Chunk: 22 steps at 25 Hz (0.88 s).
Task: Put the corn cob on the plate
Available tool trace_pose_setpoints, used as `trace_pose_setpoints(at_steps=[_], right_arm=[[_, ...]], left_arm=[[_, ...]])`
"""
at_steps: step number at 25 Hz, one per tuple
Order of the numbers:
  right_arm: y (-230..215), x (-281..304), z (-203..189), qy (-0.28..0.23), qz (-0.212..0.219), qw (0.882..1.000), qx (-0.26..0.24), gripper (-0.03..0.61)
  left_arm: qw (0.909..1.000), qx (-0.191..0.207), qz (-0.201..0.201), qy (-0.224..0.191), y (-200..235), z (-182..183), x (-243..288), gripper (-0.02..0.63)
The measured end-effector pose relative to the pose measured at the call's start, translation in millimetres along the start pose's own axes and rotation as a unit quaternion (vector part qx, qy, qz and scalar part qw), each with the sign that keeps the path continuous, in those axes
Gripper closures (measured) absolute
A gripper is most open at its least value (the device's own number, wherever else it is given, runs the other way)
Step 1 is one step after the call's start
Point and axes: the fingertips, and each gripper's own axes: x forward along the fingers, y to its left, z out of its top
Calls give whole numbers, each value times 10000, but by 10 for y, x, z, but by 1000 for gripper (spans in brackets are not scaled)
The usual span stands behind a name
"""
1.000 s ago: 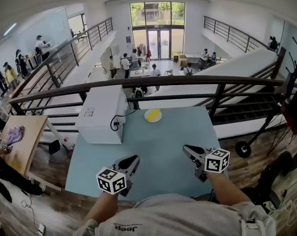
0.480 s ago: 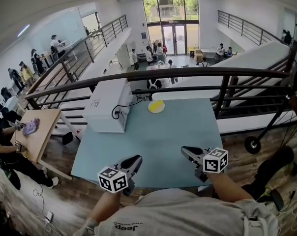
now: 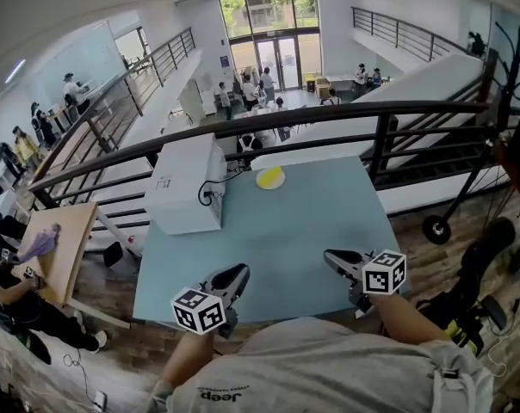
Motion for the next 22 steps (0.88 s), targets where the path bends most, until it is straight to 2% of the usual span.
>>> trace_pose_setpoints(at_steps=[6, 11, 14, 22], right_arm=[[445, 571, -263, 121, -366, 9993, 28, 561], [688, 800, -346, 92, -489, 9988, 45, 561], [747, 804, -385, 90, -427, 9990, 128, 561], [491, 368, -325, 334, -321, 9989, 85, 563]], left_arm=[[9998, -3, -202, -21, 593, -5, -583, 568], [9991, -100, -379, 172, 854, -193, -807, 568], [9987, -97, -429, 257, 874, -265, -795, 568], [9991, -358, -220, -32, 502, -305, -628, 568]])
